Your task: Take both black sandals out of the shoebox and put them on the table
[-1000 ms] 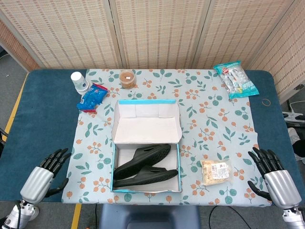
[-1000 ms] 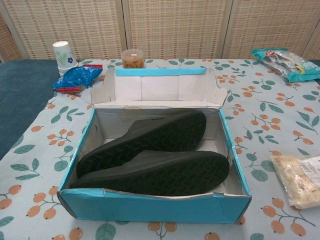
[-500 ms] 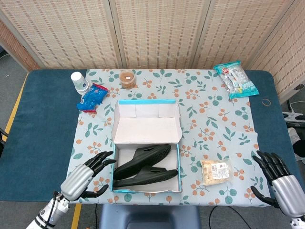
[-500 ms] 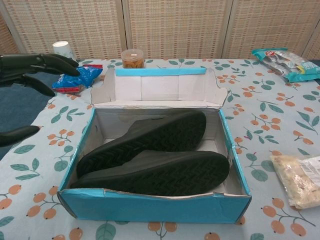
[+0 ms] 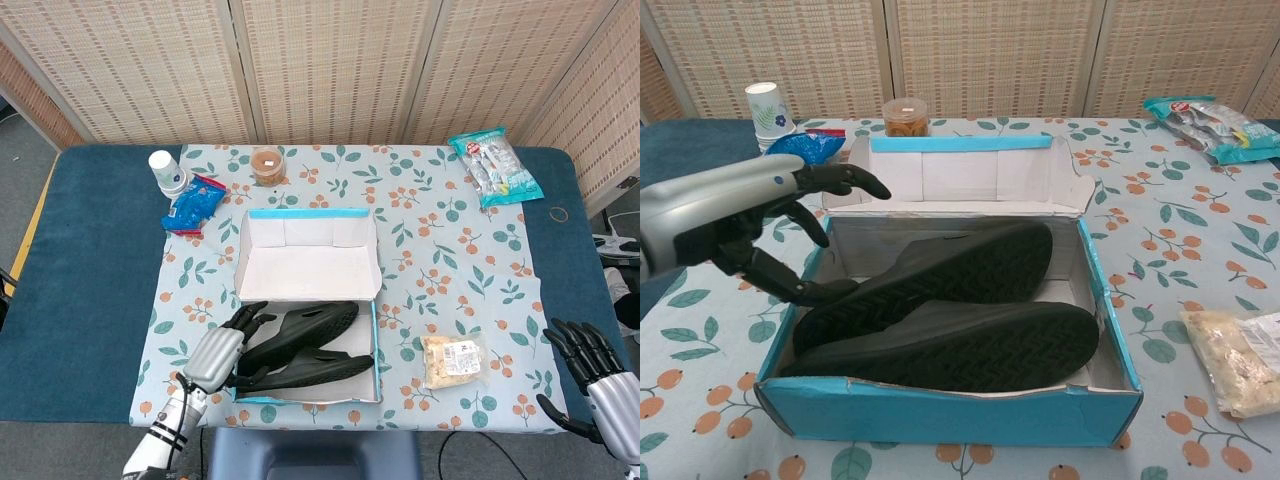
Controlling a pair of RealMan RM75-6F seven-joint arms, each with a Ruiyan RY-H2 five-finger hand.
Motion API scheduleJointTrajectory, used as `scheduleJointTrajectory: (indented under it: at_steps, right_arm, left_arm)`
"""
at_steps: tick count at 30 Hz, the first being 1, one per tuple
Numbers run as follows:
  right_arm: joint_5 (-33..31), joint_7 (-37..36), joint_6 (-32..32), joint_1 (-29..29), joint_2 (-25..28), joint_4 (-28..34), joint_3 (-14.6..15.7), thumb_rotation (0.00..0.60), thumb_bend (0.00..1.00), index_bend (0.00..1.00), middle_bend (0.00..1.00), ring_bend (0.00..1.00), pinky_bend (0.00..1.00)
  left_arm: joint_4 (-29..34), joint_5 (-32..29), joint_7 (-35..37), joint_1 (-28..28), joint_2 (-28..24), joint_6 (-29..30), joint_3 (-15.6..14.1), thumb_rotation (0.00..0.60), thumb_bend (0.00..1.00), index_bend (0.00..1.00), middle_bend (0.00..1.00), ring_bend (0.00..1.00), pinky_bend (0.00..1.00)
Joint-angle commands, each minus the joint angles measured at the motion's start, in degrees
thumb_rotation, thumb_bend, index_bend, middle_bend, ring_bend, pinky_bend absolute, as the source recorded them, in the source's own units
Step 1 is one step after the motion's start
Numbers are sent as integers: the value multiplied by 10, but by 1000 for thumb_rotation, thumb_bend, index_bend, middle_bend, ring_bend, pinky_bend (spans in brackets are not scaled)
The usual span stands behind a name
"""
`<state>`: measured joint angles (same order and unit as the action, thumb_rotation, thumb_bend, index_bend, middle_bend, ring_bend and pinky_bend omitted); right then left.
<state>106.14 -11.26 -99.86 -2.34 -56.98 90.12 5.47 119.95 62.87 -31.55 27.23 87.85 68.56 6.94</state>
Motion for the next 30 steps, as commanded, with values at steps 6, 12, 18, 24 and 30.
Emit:
scheduleJointTrajectory:
  at_steps: [6, 12, 18, 24, 30]
  right_arm:
    - [3, -8, -4, 0, 3, -3, 0, 558, 200, 0, 0, 0, 0]
    - [0, -9, -1, 0, 3, -3, -1, 557, 200, 0, 0, 0, 0]
    - [-1, -5, 0, 0, 3, -1, -1, 556, 200, 0, 0, 0, 0]
    - [-2, -7, -2, -1, 4, -2, -2, 556, 200, 0, 0, 0, 0]
    - [-1, -7, -1, -1, 4, -2, -2, 555, 200, 0, 0, 0, 0]
  left_arm:
    - [-55, -48, -76, 32, 82, 48, 17, 600, 309, 137, 49, 77, 340]
    - [-66, -76, -117, 41, 103, 66, 17, 600, 309, 139, 60, 87, 337]
    - [-84, -76, -130, 49, 121, 73, 10, 600, 315, 185, 129, 153, 375]
    - [-106, -62, -137, 53, 139, 79, -1, 600, 324, 215, 187, 187, 385]
    - [-124, -63, -145, 56, 150, 84, -1, 600, 330, 239, 221, 204, 386]
